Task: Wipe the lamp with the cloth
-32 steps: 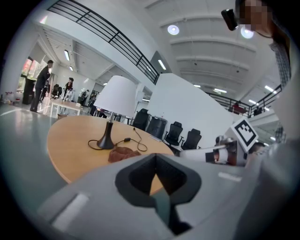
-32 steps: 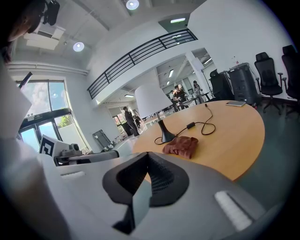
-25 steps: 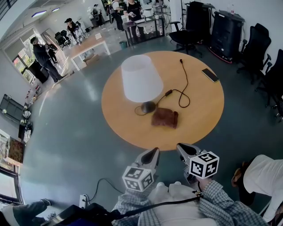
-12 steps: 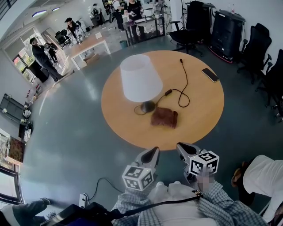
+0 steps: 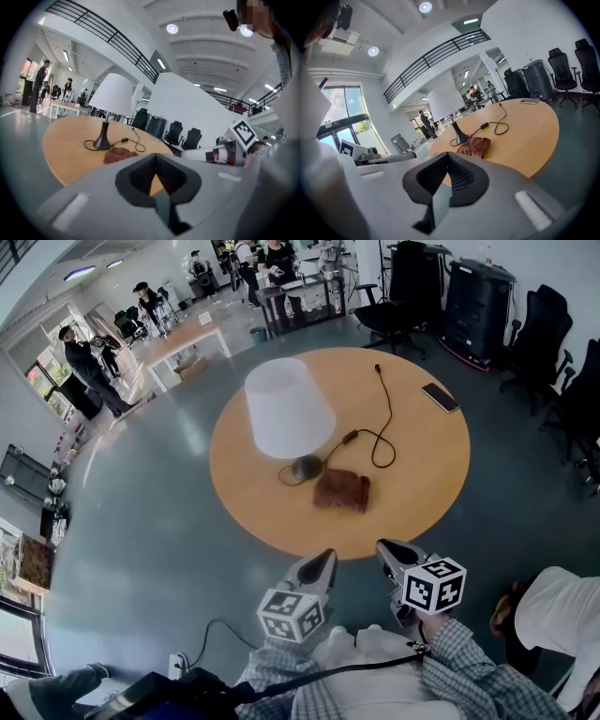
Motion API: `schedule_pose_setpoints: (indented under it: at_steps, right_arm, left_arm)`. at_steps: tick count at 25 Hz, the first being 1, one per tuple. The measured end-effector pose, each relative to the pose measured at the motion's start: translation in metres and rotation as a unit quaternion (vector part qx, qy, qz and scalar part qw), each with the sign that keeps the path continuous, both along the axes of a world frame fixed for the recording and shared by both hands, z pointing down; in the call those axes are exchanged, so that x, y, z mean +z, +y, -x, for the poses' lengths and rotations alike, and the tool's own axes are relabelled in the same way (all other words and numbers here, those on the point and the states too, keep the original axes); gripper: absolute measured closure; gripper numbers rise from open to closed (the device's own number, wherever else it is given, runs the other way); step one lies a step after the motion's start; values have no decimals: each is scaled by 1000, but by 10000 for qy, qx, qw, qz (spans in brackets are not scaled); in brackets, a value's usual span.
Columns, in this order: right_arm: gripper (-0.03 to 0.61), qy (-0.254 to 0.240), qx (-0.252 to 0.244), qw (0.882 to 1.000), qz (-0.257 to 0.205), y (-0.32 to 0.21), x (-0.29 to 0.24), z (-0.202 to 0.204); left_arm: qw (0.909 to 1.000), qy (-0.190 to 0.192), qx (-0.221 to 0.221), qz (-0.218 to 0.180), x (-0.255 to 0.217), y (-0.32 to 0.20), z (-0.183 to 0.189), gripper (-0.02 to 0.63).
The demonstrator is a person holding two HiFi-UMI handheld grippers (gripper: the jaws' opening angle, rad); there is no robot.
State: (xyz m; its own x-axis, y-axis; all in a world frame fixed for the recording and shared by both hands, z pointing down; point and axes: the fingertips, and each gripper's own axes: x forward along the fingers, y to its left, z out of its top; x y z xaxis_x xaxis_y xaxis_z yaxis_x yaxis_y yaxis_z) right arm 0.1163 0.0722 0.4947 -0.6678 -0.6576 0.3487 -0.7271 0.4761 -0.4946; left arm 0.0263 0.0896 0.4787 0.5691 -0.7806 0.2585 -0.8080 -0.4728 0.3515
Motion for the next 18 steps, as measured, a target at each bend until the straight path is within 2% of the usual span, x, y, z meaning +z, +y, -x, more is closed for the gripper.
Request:
schedule_pose_setpoints:
  at_steps: [18]
  right_arm:
    - [575,151,-269,9994,-171,-2,0,-34]
  left_arm:
    - [9984,-87,-552,-96,-5,-5,-3,615]
